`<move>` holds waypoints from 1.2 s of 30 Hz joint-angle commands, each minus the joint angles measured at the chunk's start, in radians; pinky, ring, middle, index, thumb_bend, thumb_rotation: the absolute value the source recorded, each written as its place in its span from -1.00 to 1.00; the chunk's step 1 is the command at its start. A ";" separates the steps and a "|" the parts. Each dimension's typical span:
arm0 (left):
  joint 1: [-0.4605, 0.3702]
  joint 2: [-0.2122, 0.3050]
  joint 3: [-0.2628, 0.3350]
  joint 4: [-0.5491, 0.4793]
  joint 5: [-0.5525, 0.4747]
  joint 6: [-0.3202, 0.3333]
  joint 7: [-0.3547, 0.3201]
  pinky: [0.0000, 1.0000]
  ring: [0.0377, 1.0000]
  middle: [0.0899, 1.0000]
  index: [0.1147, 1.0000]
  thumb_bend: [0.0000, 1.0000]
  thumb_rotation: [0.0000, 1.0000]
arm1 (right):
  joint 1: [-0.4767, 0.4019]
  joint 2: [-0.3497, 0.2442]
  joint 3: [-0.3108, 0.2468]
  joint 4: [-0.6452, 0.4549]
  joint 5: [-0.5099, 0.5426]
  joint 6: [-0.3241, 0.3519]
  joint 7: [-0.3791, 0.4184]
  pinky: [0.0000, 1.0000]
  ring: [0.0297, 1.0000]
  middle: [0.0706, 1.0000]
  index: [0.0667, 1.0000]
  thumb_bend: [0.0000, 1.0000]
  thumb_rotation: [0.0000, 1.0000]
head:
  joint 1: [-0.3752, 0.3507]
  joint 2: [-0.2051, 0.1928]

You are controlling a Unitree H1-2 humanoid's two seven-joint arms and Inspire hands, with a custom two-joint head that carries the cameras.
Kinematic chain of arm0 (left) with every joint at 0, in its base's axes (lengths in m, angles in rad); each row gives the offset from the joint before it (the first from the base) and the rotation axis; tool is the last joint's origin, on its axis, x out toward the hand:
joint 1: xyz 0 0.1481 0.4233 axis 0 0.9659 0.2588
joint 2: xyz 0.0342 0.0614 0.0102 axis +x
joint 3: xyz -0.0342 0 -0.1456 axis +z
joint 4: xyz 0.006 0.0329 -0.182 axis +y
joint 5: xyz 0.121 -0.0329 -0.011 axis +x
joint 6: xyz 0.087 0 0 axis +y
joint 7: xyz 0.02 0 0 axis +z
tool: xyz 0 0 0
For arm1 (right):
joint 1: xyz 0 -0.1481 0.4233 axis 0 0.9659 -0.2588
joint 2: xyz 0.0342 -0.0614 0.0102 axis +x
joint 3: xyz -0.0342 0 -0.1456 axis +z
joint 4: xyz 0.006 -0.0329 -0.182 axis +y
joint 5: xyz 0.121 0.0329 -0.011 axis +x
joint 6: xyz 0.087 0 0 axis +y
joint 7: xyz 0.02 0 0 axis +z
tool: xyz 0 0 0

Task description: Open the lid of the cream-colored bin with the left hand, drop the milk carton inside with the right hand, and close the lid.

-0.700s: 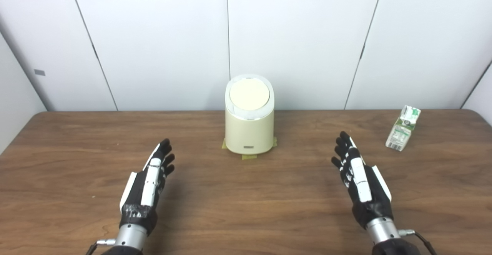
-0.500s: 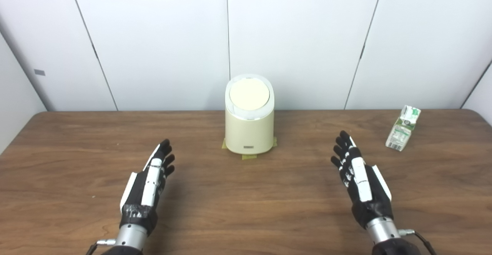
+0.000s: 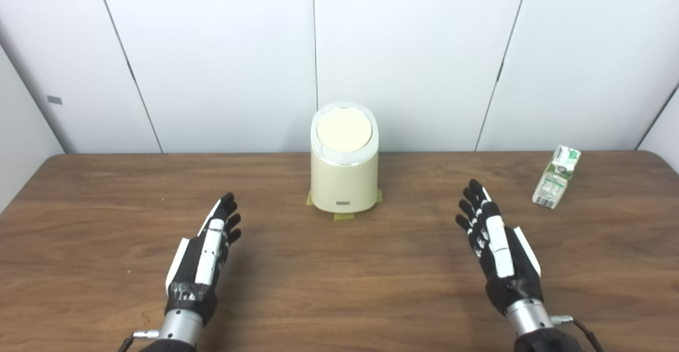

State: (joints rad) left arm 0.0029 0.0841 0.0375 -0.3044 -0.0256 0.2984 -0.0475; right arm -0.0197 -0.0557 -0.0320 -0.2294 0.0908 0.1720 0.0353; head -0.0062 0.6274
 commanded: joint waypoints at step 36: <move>-0.920 0.082 -0.284 0.665 0.561 0.029 -0.027 0.47 0.81 0.92 0.99 0.80 -0.82 | -0.033 0.006 -0.008 0.035 -0.033 -0.067 -0.007 0.74 0.87 0.91 0.93 0.33 0.92 | 0.017 -0.015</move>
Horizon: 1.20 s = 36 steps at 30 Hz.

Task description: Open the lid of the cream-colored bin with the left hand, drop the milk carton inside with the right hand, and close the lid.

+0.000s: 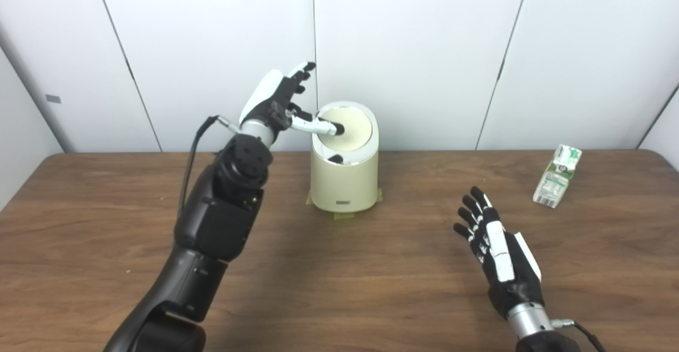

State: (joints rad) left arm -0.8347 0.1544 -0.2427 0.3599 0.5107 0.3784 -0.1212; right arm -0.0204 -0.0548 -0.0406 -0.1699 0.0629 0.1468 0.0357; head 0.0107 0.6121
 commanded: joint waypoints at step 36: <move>-0.082 0.118 -0.227 0.071 0.257 -0.162 0.022 0.64 0.82 0.93 1.00 0.96 -0.95 | -0.023 0.026 0.008 -0.100 0.036 0.028 0.004 0.80 0.89 0.94 0.94 0.29 0.95 | -0.015 0.012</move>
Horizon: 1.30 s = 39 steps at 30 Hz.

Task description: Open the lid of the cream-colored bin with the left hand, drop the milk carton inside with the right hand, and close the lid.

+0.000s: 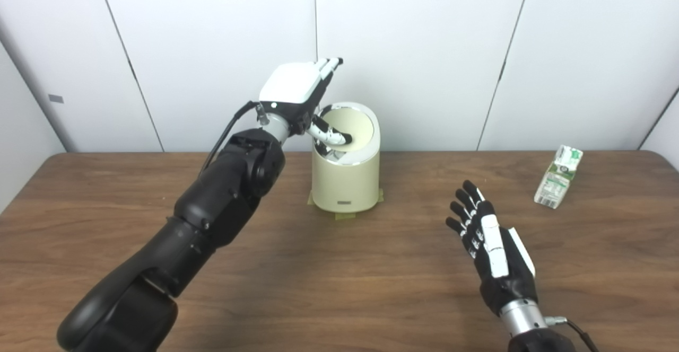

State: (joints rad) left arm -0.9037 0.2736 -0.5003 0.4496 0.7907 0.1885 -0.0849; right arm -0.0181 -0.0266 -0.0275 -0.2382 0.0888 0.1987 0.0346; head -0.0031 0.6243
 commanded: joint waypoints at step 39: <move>0.748 -0.237 0.499 -0.777 -0.688 0.149 0.020 0.72 0.74 0.77 0.83 -0.17 0.84 | -0.052 -0.109 -0.157 -0.096 -0.049 0.059 -0.085 0.42 0.71 0.80 0.81 0.41 -0.42 | -0.135 0.013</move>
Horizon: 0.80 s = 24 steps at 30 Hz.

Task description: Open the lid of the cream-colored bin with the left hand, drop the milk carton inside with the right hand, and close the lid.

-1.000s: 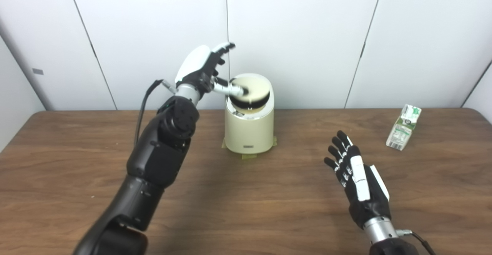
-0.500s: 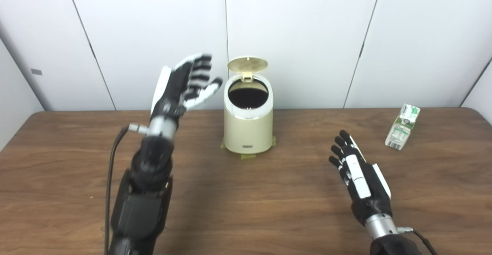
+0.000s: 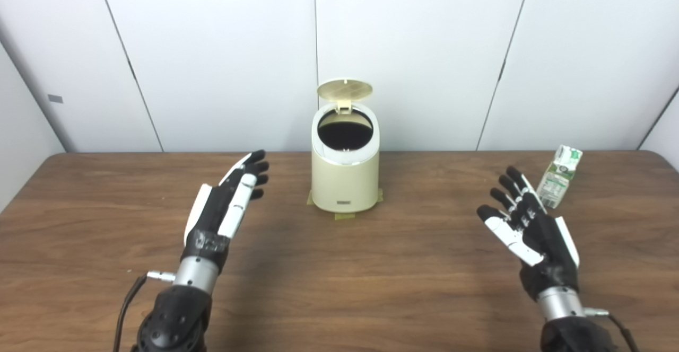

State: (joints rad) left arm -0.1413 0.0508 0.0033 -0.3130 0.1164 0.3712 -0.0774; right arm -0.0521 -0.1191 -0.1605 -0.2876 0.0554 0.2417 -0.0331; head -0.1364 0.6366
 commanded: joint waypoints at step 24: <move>-0.022 -0.036 0.012 -0.009 -0.110 0.016 -0.001 0.75 0.83 0.90 0.94 -0.16 0.64 | -0.104 -0.286 -0.152 0.066 -0.156 0.106 -0.035 0.50 0.82 0.89 0.80 0.99 -0.64 | -0.161 0.003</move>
State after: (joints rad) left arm -0.1206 0.0147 0.0191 -0.3087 0.0225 0.3992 -0.0777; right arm -0.0990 -0.3636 -0.3195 -0.2147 -0.0803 0.3840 -0.0737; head -0.3099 0.6443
